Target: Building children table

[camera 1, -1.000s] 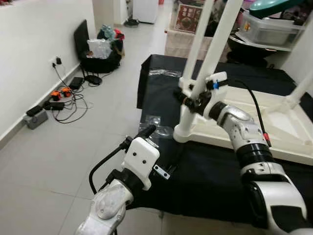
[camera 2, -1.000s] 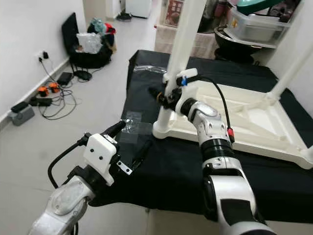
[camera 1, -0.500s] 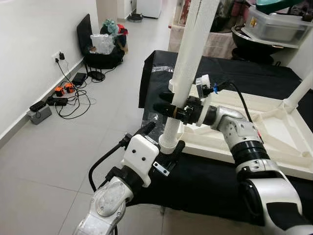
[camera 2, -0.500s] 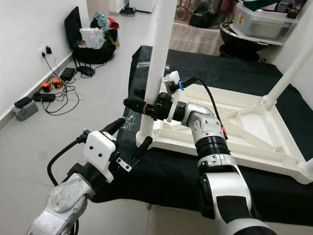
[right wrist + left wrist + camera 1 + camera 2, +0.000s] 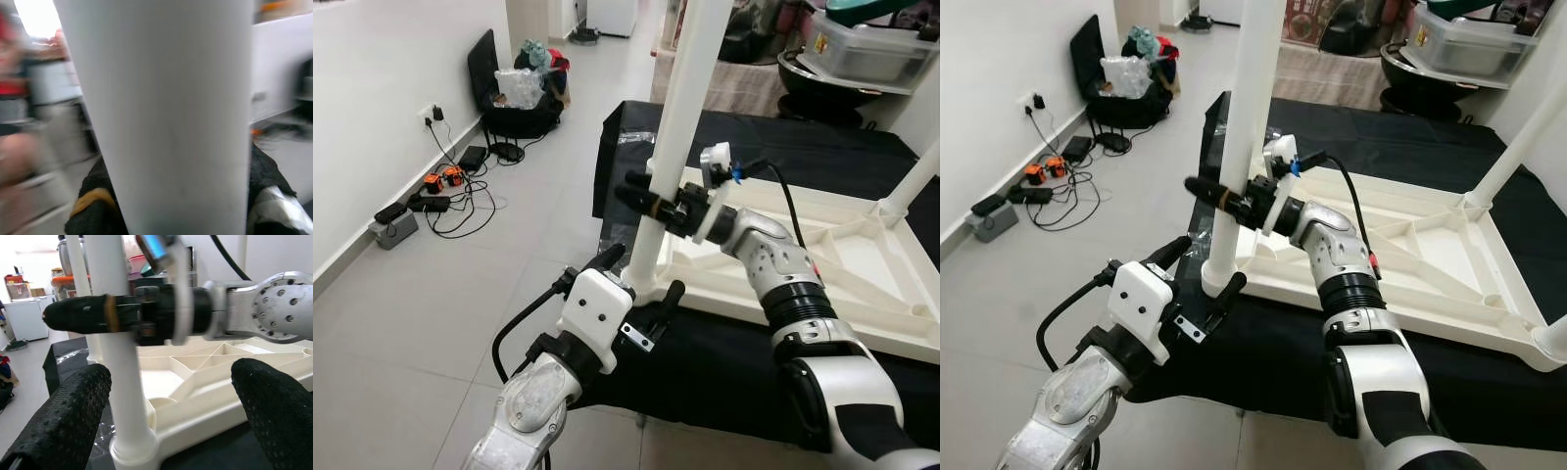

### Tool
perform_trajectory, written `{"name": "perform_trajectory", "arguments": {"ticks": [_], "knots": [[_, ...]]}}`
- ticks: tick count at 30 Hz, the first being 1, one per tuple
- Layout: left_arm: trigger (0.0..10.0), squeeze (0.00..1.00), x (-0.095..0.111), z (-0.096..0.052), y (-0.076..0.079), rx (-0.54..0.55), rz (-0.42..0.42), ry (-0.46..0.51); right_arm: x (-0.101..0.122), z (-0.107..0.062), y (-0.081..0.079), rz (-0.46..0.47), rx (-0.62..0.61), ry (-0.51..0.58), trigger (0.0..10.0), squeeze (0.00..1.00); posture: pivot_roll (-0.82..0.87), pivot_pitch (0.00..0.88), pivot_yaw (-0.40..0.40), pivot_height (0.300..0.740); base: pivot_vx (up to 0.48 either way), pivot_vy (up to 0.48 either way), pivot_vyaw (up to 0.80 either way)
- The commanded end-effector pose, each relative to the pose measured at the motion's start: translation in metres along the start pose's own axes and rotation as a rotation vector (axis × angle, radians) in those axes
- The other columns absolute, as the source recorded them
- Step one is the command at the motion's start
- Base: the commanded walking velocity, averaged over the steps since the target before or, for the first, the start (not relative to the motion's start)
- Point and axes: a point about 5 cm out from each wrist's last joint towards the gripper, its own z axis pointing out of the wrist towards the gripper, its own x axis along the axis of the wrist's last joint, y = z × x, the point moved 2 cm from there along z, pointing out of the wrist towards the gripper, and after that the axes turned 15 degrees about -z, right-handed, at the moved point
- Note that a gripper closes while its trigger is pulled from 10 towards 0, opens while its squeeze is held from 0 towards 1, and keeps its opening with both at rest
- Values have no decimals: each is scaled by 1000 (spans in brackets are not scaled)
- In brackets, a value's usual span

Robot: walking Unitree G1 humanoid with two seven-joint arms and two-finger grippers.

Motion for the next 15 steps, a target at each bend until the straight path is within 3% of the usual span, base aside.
{"name": "perform_trajectory", "arguments": {"ticks": [1, 2, 3, 5, 6, 7, 9, 13, 14, 15], "knots": [[10000, 0, -2, -1, -2, 4, 3, -5, -22, -15, 22, 39, -234, -105, 0, 0, 59, 55, -110, 740, 0, 0, 0], [10000, 0, -1, -1, -3, 5, 5, -5, -41, -46, 60, -67, -765, -341, 0, 0, 52, 52, -106, 740, 0, 0, 0], [10000, 0, -2, 0, -2, 4, 6, -5, -44, -63, 71, -89, -937, -400, 0, 0, 52, 52, -106, 740, 0, 0, 0], [10000, 0, -2, 0, -2, 4, 6, -5, -44, -63, 71, -89, -937, -400, 0, 0, 52, 52, -106, 740, 0, 0, 0], [10000, 0, -1, 0, -1, 1, 5, -5, -43, -78, 78, -117, -1084, -434, 0, 0, 52, 52, -106, 740, 0, 0, 0], [10000, 0, -1, 0, -1, 1, 5, -5, -43, -78, 78, -117, -1084, -434, 0, 0, 52, 52, -106, 740, 0, 0, 0], [10000, 0, -1, 0, -1, -1, 5, -4, -33, -89, 79, -142, -1248, -423, 0, 0, 60, 45, -108, 740, 0, 0, 0], [10000, 0, -1, -1, -1, -1, 8, -6, -26, -77, 68, -128, -1251, -391, 0, 0, 58, 37, -106, 740, 0, 0, 0], [10000, 0, -2, -1, 0, -2, 6, -7, -26, -67, 63, -98, -1206, -371, 8353, 0, 59, 34, -107, 740, 0, 0, 0], [10000, 0, -2, -1, 0, -3, 5, -8, -24, -55, 56, -93, -1160, -346, 10000, 0, 59, 34, -107, 740, 0, 0, 0]]}}
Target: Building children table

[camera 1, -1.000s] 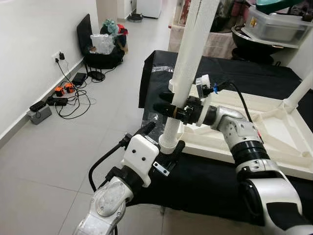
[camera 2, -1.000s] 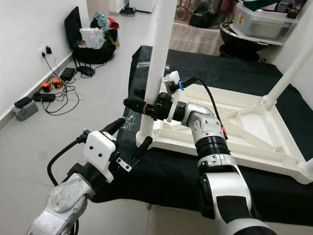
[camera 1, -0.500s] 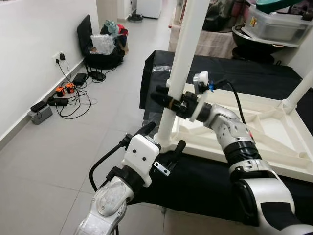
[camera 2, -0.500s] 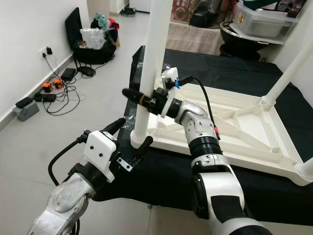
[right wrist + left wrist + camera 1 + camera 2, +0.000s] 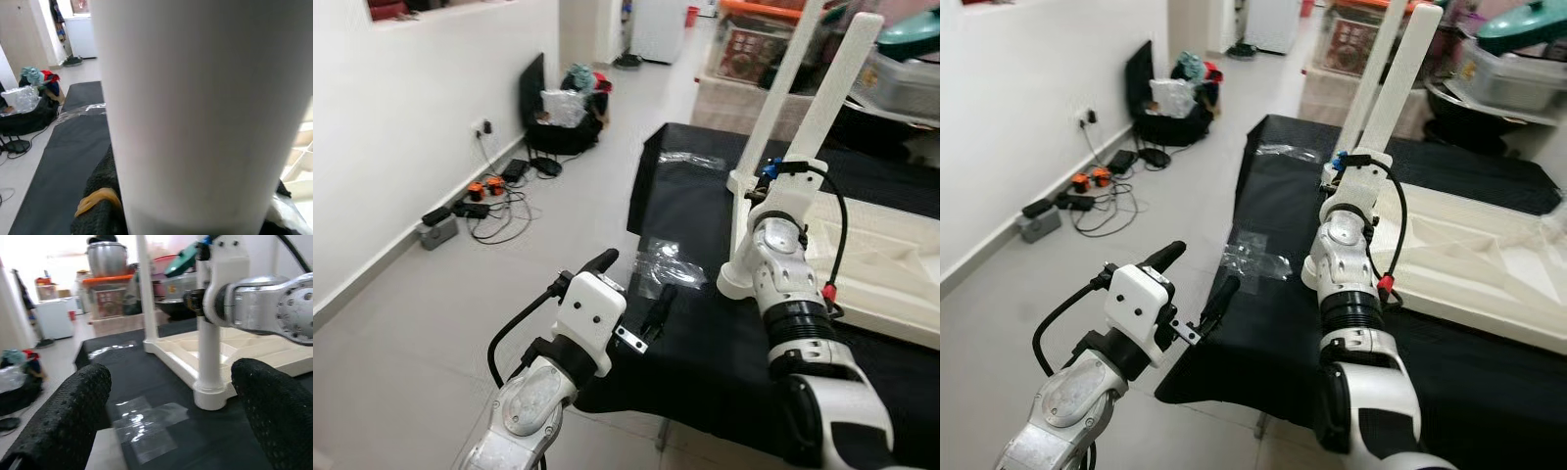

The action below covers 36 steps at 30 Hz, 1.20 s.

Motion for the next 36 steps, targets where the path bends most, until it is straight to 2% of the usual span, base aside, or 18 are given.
{"name": "perform_trajectory", "arguments": {"ticks": [1, 3, 5, 6, 11, 12, 15, 17, 18, 19, 21, 22, 23, 24, 25, 27, 31, 36], "knots": [[10000, 0, -1, 0, 4, -16, 3, -2, -11, -3, -10, -3, 41, -51, 10000, 0, 59, 34, -107, 740, 0, 0, 0], [10000, 0, -1, 0, 4, -18, 2, -3, -2, -7, -29, 1, 126, -2, 10000, 0, 60, 28, -113, 740, 0, 0, 0], [10000, 0, -1, 0, 4, -18, 2, -3, 1, -9, -35, -3, 158, 22, 10000, 0, 60, 28, -113, 740, 0, 0, 0], [10000, 0, -2, -1, 4, -17, 3, -3, 3, -11, -39, -11, 172, 48, 10000, 1000, 61, 23, -115, 740, 0, 0, 0], [10000, 0, -2, -1, 4, -17, 6, -4, 4, -16, -46, -12, 230, 63, 10000, 1000, 67, 18, -118, 740, 0, 0, 0], [10000, 0, -2, -1, 4, -16, 6, -4, 4, -14, -46, -17, 272, 71, 10000, 0, 67, 17, -118, 740, 0, 0, 0], [10000, 0, -2, -2, 4, -15, 8, -3, 0, -11, -45, -42, 346, 72, 10000, 0, 68, 12, -116, 740, 0, 0, 0], [10000, 0, -2, -2, 5, -16, 7, -2, -6, -14, -55, 62, 580, 39, 10000, 0, 68, 11, -116, 740, 0, 0, 0], [10000, 0, -2, -2, 5, -17, 7, -2, -4, -20, -58, 82, 752, 84, 10000, 0, 69, 7, -113, 740, 0, 0, 0], [10000, 0, -2, -2, 5, -18, 7, -2, -2, -25, -59, 88, 867, 119, 10000, 0, 69, 7, -113, 740, 0, 0, 0], [10000, 0, -2, -2, 5, -18, 6, -2, -1, -30, -59, 73, 953, 154, 10000, 0, 69, 7, -113, 740, 0, 0, 0], [10000, 0, -2, -2, 5, -18, 6, -1, 0, -37, -54, 91, 1091, 190, 10000, 0, 71, 9, -118, 740, 0, 0, 0], [10000, 0, -2, -2, 5, -18, 6, -1, 0, -37, -54, 91, 1091, 190, 10000, 0, 71, 9, -118, 740, 0, 0, 0], [10000, 0, -1, -2, 5, -18, 7, -1, 4, -50, -45, 116, 1291, 240, 10000, 0, 71, 10, -118, 740, 0, 0, 0], [10000, 0, -1, -2, 5, -18, 7, -1, 4, -50, -45, 116, 1291, 240, 10000, 0, 71, 10, -118, 740, 0, 0, 0], [10000, 0, -1, -1, 5, -19, 7, 0, 10, -58, -40, 145, 1413, 283, 10000, 0, 75, 13, -118, 740, 0, 0, 0], [10000, 0, -1, -1, 4, -19, 11, 0, 21, -64, -42, 158, 1524, 348, 10000, 0, 77, 14, -117, 740, 0, 0, 0], [10000, 0, 0, -1, 4, -18, 11, 1, 33, -65, -53, 174, 1564, 397, 10000, 0, 79, 17, -115, 740, 0, 0, 0]]}}
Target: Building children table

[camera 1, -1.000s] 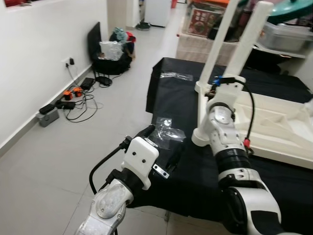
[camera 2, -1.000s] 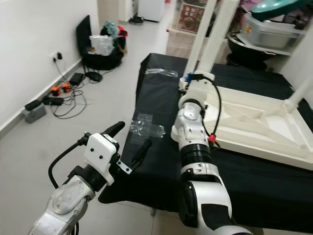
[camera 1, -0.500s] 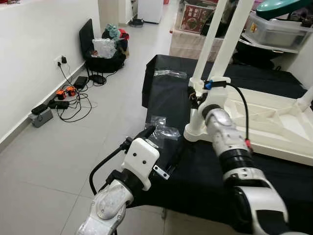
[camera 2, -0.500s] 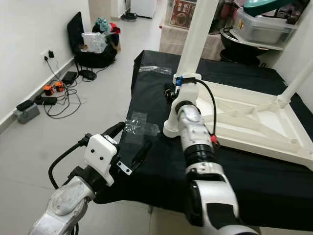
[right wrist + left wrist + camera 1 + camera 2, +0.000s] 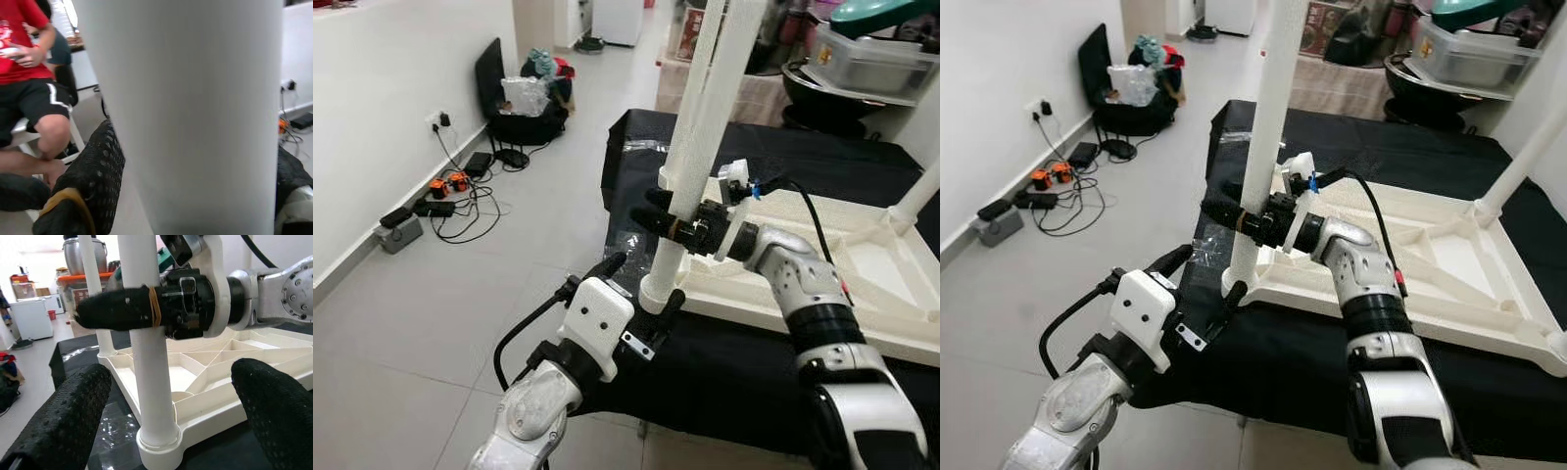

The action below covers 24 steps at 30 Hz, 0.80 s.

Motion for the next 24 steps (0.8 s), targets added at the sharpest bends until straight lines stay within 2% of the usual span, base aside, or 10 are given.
{"name": "perform_trajectory", "arguments": {"ticks": [1, 2, 4, 5, 16, 17, 19, 22, 23, 24], "knots": [[10000, 0, 1, 0, 1, -8, 6, 1, 7, 10, -4, -14, 46, 43, 10000, 0, 79, 17, -115, 740, 0, 0, 0], [10000, 0, 1, 0, 1, -9, 6, 1, 10, 20, -12, 25, 112, 91, 10000, 0, 81, 18, -116, 740, 0, 0, 0], [10000, 0, 1, 0, 1, -9, 6, 2, 11, 23, -14, 40, 136, 109, 10000, 0, 81, 18, -116, 740, 0, 0, 0], [10000, 0, 1, 1, 1, -9, 7, 2, 7, 26, -16, 59, 141, 113, 0, 0, 81, 19, -115, 740, 0, 0, 0], [10000, 0, 3, 2, -1, -1, 10, 8, -15, 27, -12, 64, 6, 38, 0, 0, 76, 26, -114, 740, 0, 0, 0], [10000, 0, 2, 2, -1, -1, 10, 8, -18, 26, -8, 34, -45, 10, 0, 0, 75, 25, -113, 740, 0, 0, 0], [10000, 0, 2, 2, -2, -1, 10, 7, -31, 19, 23, -23, -424, -158, 0, 0, 72, 24, -113, 740, 0, 0, 0], [10000, 0, 2, 2, -2, -1, 10, 7, -31, 19, 23, -23, -424, -158, 0, 0, 72, 24, -113, 740, 0, 0, 0], [10000, 0, 2, 2, -2, 0, 10, 7, -38, -4, 47, -71, -761, -293, 0, 0, 73, 25, -114, 740, 0, 0, 0], [10000, 0, 2, 2, -2, 0, 10, 7, -38, -4, 47, -71, -761, -293, 0, 0, 73, 25, -114, 740, 0, 0, 0]]}}
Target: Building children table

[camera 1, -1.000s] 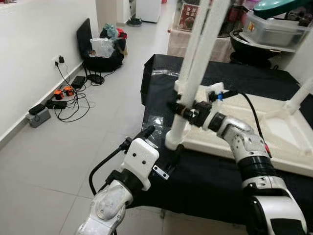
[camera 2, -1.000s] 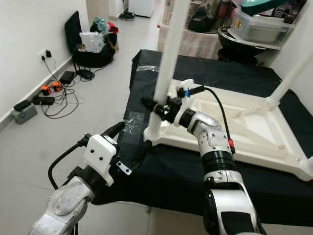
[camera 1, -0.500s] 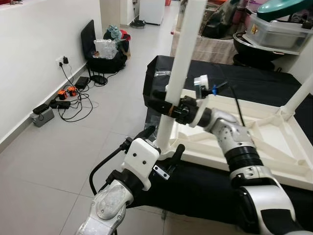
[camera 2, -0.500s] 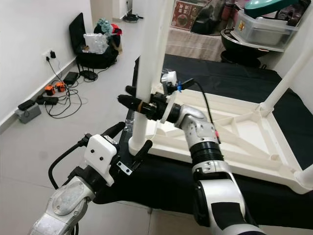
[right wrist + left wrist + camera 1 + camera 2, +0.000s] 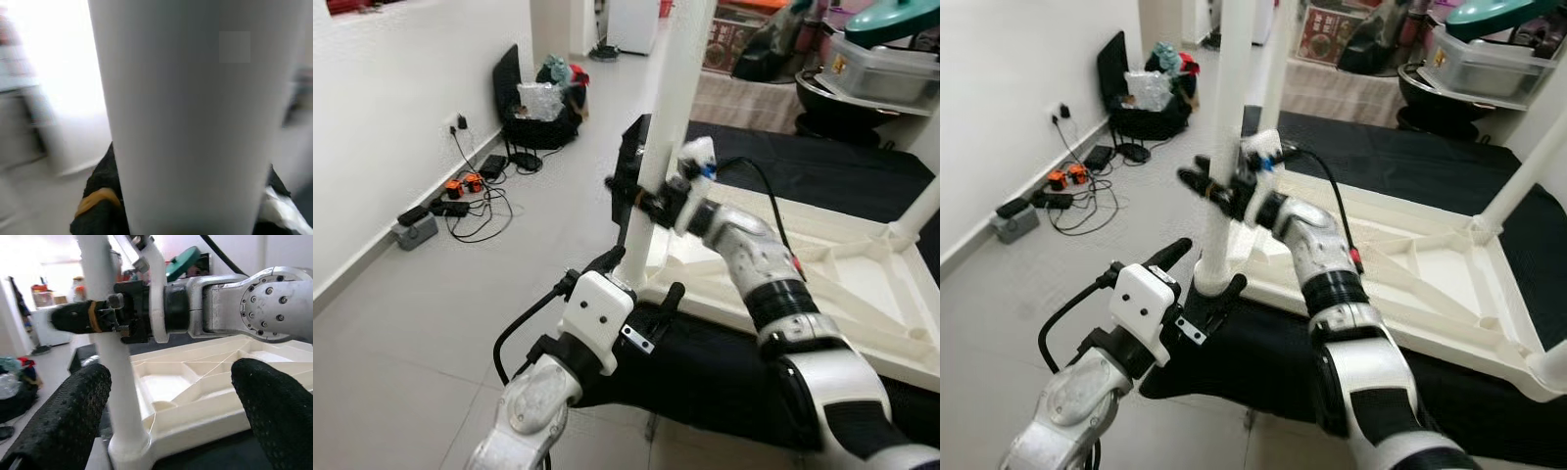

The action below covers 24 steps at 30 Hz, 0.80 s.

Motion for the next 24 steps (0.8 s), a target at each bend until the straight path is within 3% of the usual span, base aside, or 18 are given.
{"name": "perform_trajectory", "arguments": {"ticks": [1, 3, 4, 5, 6, 7, 9, 10, 11, 12, 13, 15, 19, 21, 24], "knots": [[10000, 0, -1, 0, -1, 2, 3, -7, -46, -36, 56, 18, -510, -263, 0, 0, 70, 27, -113, 740, 0, 0, 0], [10000, 0, -1, 0, -1, 2, 3, -7, -46, -36, 56, 18, -510, -263, 0, 0, 70, 27, -113, 740, 0, 0, 0], [10000, 0, -2, 0, -1, 2, 3, -7, -53, -56, 78, 10, -766, -335, 0, 0, 74, 29, -112, 740, 0, 0, 0], [10000, 0, -2, 0, -1, 2, 3, -7, -53, -56, 78, 10, -766, -335, 0, 0, 74, 29, -112, 740, 0, 0, 0], [10000, 0, -1, 0, -1, 3, 4, -7, -55, -69, 87, 20, -929, -364, 0, 0, 76, 31, -113, 740, 0, 0, 0], [10000, 0, -1, 0, -1, 5, 6, -7, -54, -72, 86, 55, -1004, -360, 0, 0, 74, 32, -111, 740, 0, 0, 0], [10000, 0, -1, 0, -2, 5, 7, -8, -52, -71, 83, 71, -1024, -349, 0, 0, 74, 32, -112, 740, 0, 0, 0], [10000, 0, -1, 0, -2, 6, 8, -9, -50, -65, 76, 89, -1010, -338, 1922, 0, 72, 32, -113, 740, 0, 0, 0], [10000, 0, -1, 0, -2, 6, 8, -9, -50, -65, 76, 89, -1010, -338, 1922, 0, 72, 32, -113, 740, 0, 0, 0], [10000, 0, -1, 0, -2, 7, 8, -9, -47, -59, 68, 90, -984, -332, 4627, 0, 68, 34, -112, 740, 0, 0, 0], [10000, 0, -1, 0, -2, 8, 8, -9, -46, -54, 64, 84, -987, -331, 10000, 0, 68, 34, -112, 740, 0, 0, 0], [10000, 0, -2, 0, -1, 5, 6, -10, -41, -39, 48, 69, -913, -296, 10000, 0, 68, 36, -112, 740, 0, 0, 0], [10000, 0, -2, 0, -1, 4, 6, -10, -39, -34, 43, 62, -888, -282, 10000, 0, 68, 36, -112, 740, 0, 0, 0], [10000, 0, -2, 0, -1, 7, 6, -10, -34, -28, 38, 43, -853, -246, 10000, 1000, 68, 35, -112, 740, 0, 0, 0], [10000, 0, -2, 0, -2, 9, 5, -10, -21, -26, 43, -2, -820, -168, 10000, 1000, 67, 39, -116, 740, 0, 0, 0]]}}
